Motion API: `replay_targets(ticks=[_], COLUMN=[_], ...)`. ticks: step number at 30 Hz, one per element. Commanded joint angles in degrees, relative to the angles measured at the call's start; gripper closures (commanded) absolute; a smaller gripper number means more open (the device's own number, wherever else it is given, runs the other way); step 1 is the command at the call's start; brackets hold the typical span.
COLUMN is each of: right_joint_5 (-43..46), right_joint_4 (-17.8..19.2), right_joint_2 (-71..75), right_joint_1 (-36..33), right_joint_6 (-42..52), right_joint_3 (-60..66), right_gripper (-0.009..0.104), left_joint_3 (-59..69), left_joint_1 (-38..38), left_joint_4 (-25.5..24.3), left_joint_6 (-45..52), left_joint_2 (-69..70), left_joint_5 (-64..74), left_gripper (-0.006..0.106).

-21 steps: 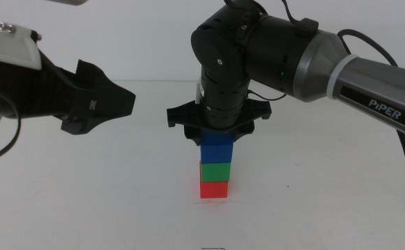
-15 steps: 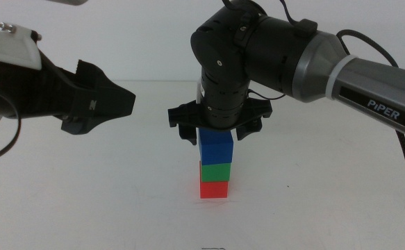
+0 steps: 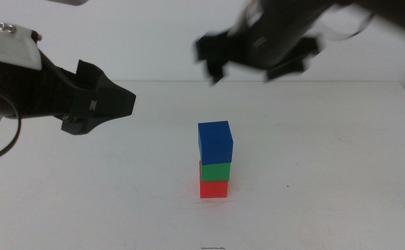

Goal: Stack red cubes first, then green, then blue cubes in a specific spot.

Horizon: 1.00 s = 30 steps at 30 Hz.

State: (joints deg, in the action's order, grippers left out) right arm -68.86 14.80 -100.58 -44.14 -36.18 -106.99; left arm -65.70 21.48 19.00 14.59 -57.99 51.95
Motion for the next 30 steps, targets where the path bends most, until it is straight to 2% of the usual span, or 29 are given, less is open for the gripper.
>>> replay_targets(ticks=[1, 4, 9, 13, 15, 21, 23, 30], right_joint_5=[0.13, 3.36, 16.11, 22.44, 24.34, 27.90, 27.82, 27.37], right_joint_4=[2.34, 1.62, -2.39, -5.57, -8.13, -19.65, -20.58, -20.48], right_joint_2=[6.57, 12.98, 26.27, 34.94, 38.06, 43.25, 43.50, 43.56], right_joint_1=[2.34, 5.67, 14.87, 23.29, 27.41, 37.85, 38.69, 38.68], right_joint_6=[4.91, 9.54, 14.87, 19.67, 22.53, 34.45, 36.18, 35.69], right_joint_3=[-0.70, 4.87, 18.19, 27.36, 30.59, 36.36, 36.82, 37.31], right_gripper=[0.010, 0.010, 0.010, 0.010, 0.010, 0.010, 0.010, 0.010], left_joint_3=[-1.56, -1.56, -1.56, -1.56, -1.56, -1.56, -1.56, -1.56], left_joint_1=[0.02, 0.02, 0.02, 0.02, 0.02, 0.02, 0.02, 0.02], left_joint_4=[1.61, 1.61, 1.61, 1.61, 1.61, 1.61, 1.61, 1.61], left_joint_6=[-0.28, -0.28, -0.28, -0.28, -0.28, -0.28, -0.28, -0.28], left_joint_2=[0.69, 0.69, 0.69, 0.69, 0.69, 0.69, 0.69, 0.69], left_joint_5=[-2.96, -2.96, -2.96, -2.96, -2.96, -2.96, -2.96, -2.96], left_gripper=[0.007, 0.007, 0.007, 0.007, 0.007, 0.007, 0.007, 0.007])
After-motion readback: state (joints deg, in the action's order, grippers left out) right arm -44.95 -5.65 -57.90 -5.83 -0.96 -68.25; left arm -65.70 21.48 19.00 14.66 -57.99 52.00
